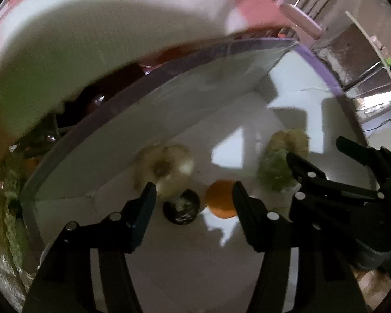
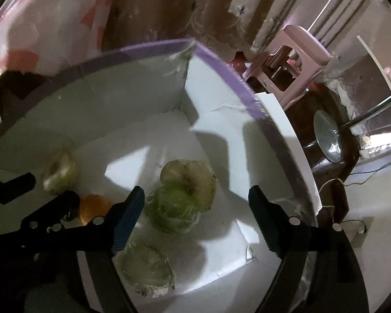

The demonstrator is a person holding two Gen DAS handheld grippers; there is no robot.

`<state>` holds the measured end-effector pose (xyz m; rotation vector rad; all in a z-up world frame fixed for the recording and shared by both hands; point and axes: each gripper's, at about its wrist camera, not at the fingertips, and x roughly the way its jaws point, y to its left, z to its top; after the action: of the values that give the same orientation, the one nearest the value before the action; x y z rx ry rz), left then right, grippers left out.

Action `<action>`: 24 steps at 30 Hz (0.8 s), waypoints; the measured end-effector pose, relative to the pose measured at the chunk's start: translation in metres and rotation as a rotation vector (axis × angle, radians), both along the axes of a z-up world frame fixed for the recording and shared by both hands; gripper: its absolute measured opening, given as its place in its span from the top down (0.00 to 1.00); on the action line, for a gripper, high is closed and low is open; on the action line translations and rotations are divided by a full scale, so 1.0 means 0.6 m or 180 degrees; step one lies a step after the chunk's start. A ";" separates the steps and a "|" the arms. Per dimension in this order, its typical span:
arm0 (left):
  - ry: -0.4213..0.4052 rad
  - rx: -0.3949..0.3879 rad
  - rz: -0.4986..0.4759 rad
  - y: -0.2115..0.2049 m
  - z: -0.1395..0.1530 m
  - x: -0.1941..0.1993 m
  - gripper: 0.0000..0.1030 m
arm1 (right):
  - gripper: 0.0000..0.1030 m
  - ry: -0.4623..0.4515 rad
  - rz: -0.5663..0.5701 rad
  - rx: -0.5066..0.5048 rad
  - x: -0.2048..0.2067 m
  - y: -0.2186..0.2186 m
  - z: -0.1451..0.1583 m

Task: Organize fruits
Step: 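Open both tools to drop the pear and cabbage into the box, then move both open tools back over the remaining fruit on the tablecloth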

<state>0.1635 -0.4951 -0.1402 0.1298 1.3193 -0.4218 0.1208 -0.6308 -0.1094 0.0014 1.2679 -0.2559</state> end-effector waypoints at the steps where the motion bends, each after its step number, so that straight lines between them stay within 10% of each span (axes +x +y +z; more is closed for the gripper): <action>1: -0.0014 -0.0013 -0.0003 -0.001 0.004 -0.001 0.41 | 0.21 -0.0024 -0.0017 0.0013 -0.004 0.000 0.005; 17: -0.0064 -0.0866 -0.0283 0.048 0.141 -0.082 0.27 | 0.15 -0.0914 -0.0320 0.0489 -0.132 0.005 0.167; 24: -0.0488 -0.1103 -0.0384 0.112 0.215 -0.125 0.26 | 0.15 -0.1408 -0.0074 0.0536 -0.160 0.058 0.262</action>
<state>0.0883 -0.4279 -0.0114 -0.0479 1.0740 -0.7225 0.0248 -0.5959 0.0476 0.2069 0.8459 -0.1564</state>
